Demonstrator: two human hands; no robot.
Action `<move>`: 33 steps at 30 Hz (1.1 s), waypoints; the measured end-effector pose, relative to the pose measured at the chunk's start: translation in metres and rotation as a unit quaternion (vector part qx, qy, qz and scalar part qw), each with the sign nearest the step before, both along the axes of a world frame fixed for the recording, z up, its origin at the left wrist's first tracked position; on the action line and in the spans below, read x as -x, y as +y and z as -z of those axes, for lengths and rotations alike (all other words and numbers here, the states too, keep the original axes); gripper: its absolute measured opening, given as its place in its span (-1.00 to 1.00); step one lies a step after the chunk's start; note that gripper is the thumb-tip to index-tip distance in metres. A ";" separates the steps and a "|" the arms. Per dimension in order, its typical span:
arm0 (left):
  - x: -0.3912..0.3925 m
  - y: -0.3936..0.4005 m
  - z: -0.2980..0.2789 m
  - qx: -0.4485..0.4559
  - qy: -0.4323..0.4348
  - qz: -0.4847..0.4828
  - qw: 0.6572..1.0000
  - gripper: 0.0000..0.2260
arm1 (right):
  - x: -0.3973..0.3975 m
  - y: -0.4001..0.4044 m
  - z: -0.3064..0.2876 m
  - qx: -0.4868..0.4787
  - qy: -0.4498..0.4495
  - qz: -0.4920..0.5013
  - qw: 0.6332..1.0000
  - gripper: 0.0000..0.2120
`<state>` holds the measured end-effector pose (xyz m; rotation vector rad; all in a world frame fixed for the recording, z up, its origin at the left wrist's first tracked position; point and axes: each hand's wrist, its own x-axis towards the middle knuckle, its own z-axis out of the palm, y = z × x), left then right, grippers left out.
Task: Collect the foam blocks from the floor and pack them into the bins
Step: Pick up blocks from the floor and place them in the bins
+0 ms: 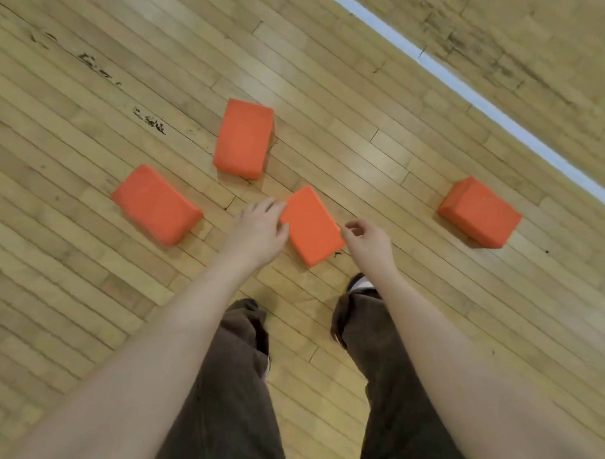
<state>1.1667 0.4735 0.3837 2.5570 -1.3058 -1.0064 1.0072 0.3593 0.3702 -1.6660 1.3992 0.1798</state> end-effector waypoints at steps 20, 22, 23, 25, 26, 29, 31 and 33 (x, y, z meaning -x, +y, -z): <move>-0.017 -0.096 0.391 0.006 -0.066 0.238 0.969 -0.27 | -0.001 -0.026 0.390 0.094 0.107 -0.073 0.987 -0.09; -0.020 -0.094 0.388 0.016 -0.072 0.258 0.963 -0.20 | -0.001 -0.018 0.385 0.127 0.087 -0.066 0.986 -0.12; -0.022 -0.092 0.384 0.022 -0.080 0.267 0.960 -0.18 | -0.001 -0.014 0.380 0.149 0.082 -0.072 0.983 -0.14; -0.026 -0.084 0.373 0.038 -0.104 0.274 0.955 -0.14 | 0.000 -0.008 0.370 0.192 0.066 -0.095 0.975 -0.20; -0.028 -0.078 0.369 0.051 -0.120 0.274 0.953 -0.12 | 0.001 -0.006 0.366 0.211 0.053 -0.111 0.970 -0.23; -0.032 -0.058 0.364 0.099 -0.150 0.266 0.947 -0.16 | 0.003 -0.004 0.358 0.219 0.041 -0.148 0.964 -0.29; -0.034 -0.050 0.364 0.122 -0.157 0.251 0.947 -0.19 | 0.003 -0.003 0.358 0.193 0.063 -0.137 0.969 -0.24; -0.035 -0.049 0.362 0.129 -0.160 0.241 0.949 -0.20 | 0.004 0.001 0.357 0.170 0.092 -0.132 0.972 -0.21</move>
